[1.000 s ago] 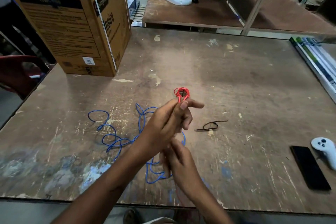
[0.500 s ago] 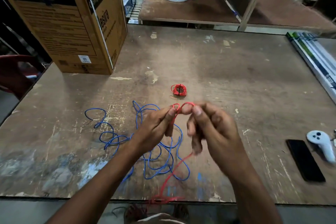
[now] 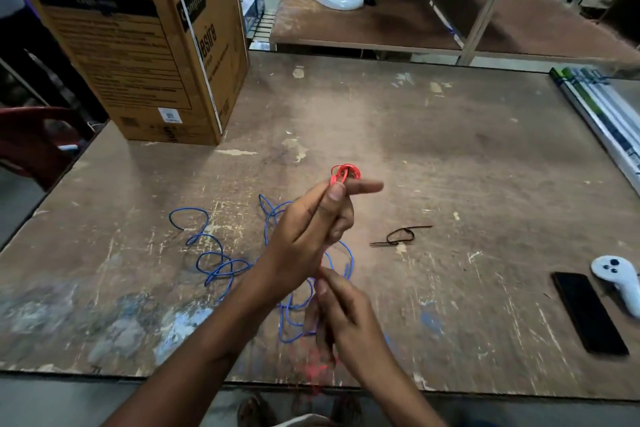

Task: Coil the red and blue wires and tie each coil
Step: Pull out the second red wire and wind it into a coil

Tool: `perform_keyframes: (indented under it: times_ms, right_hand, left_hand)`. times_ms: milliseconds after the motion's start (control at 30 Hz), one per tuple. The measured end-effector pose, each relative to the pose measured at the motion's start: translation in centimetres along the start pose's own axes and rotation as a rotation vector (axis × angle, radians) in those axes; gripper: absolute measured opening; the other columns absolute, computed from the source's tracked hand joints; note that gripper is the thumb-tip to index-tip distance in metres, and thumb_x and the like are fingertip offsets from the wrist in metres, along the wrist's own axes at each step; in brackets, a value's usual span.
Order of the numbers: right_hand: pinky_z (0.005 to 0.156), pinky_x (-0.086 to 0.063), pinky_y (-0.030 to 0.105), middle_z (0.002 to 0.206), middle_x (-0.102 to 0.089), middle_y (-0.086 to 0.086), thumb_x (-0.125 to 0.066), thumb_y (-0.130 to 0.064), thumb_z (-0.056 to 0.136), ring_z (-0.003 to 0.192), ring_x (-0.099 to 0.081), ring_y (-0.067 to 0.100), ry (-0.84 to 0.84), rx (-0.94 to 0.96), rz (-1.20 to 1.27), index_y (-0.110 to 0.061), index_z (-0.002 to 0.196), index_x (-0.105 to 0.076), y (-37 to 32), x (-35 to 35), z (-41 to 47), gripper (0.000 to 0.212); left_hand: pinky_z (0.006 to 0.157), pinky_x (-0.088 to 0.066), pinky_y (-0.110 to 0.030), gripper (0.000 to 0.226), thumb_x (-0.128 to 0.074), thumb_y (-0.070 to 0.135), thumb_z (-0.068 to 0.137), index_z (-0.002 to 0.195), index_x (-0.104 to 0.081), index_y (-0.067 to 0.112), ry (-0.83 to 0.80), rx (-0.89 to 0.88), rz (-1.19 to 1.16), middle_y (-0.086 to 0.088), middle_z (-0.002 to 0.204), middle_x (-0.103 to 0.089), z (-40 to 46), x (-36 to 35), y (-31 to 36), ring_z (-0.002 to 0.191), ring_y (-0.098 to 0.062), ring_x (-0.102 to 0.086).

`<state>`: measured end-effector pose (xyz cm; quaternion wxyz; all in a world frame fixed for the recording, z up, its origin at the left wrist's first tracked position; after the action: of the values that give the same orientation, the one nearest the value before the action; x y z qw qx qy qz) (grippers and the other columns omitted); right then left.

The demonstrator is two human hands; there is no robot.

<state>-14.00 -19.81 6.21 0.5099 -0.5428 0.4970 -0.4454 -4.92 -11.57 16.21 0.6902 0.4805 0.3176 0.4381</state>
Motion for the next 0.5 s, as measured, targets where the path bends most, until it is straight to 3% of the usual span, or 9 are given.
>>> perform_keyframes:
  times_ms: [133, 200, 300, 367, 433, 500]
  right_hand:
    - [0.054, -0.048, 0.028, 0.065, -0.066, 0.003, -0.043, -0.036, 0.113, 0.05, -0.062, 0.021, -0.155, -0.041, -0.019, -0.034, 0.127, -0.066, -2.1, -1.4, -3.9, 0.027]
    - [0.057, -0.049, 0.031, 0.071, -0.067, 0.004, -0.046, -0.035, 0.112, 0.054, -0.065, 0.021, -0.197, -0.041, 0.067, -0.031, 0.129, -0.064, -3.4, -0.8, -4.3, 0.025]
    - [0.051, -0.05, 0.029, 0.079, -0.063, 0.003, -0.049, -0.029, 0.111, 0.051, -0.061, 0.019, -0.109, 0.046, 0.096, -0.025, 0.128, -0.064, -5.5, 1.5, -3.4, 0.023]
    - [0.045, -0.041, 0.02, 0.076, -0.06, 0.001, -0.048, -0.028, 0.113, 0.048, -0.05, 0.007, 0.046, 0.131, 0.023, -0.023, 0.118, -0.069, -6.9, 3.6, -1.9, 0.023]
    - [0.052, -0.038, 0.01, 0.071, -0.057, 0.0, -0.047, -0.025, 0.113, 0.051, -0.049, -0.002, 0.198, 0.214, -0.045, -0.019, 0.107, -0.072, -7.8, 5.4, -0.1, 0.026]
    - [0.058, -0.037, 0.009, 0.069, -0.058, -0.002, -0.048, -0.025, 0.112, 0.053, -0.051, -0.003, 0.302, 0.246, -0.12, -0.018, 0.103, -0.072, -7.9, 6.6, 1.7, 0.026]
  left_hand:
    - [0.068, -0.04, -0.02, 0.042, -0.037, 0.02, 0.115, 0.154, -0.049, 0.012, 0.032, -0.027, 0.403, 0.007, 0.081, -0.058, 0.9, 0.9, -1.4, 0.065, -0.007, -0.048]
    - [0.073, -0.047, -0.026, 0.041, -0.038, 0.024, 0.115, 0.151, -0.052, 0.014, -0.016, -0.043, 0.582, 0.007, 0.086, -0.067, 1.1, 1.7, -3.3, 0.067, -0.013, -0.056]
    - [0.073, -0.053, -0.041, 0.03, -0.037, 0.032, 0.116, 0.13, -0.063, 0.034, -0.117, 0.057, 0.579, 0.0, 0.084, -0.069, 0.2, 2.7, -6.0, 0.068, -0.02, -0.061]
    - [0.07, -0.049, -0.036, 0.033, -0.037, 0.032, 0.116, 0.124, -0.069, 0.035, -0.161, 0.101, 0.518, -0.006, 0.078, -0.062, -1.2, 2.2, -6.4, 0.066, -0.019, -0.059]
    - [0.068, -0.043, -0.028, 0.039, -0.036, 0.029, 0.115, 0.105, -0.071, 0.041, -0.188, 0.105, 0.404, -0.012, 0.068, -0.053, -2.6, 1.3, -5.7, 0.061, -0.019, -0.053]
    - [0.06, -0.038, -0.037, 0.044, -0.033, 0.033, 0.115, 0.102, -0.075, 0.036, -0.221, 0.15, 0.284, -0.011, 0.064, -0.044, -3.8, 0.4, -4.9, 0.058, -0.026, -0.045]
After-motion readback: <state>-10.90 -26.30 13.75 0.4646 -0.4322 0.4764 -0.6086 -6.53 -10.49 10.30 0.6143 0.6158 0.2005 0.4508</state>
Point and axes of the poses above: each hand's wrist, its own z-axis towards the middle knuckle, its own x-axis out of the back of the hand, y = z × x, the point moved 5 cm from there along z, towards the middle knuckle
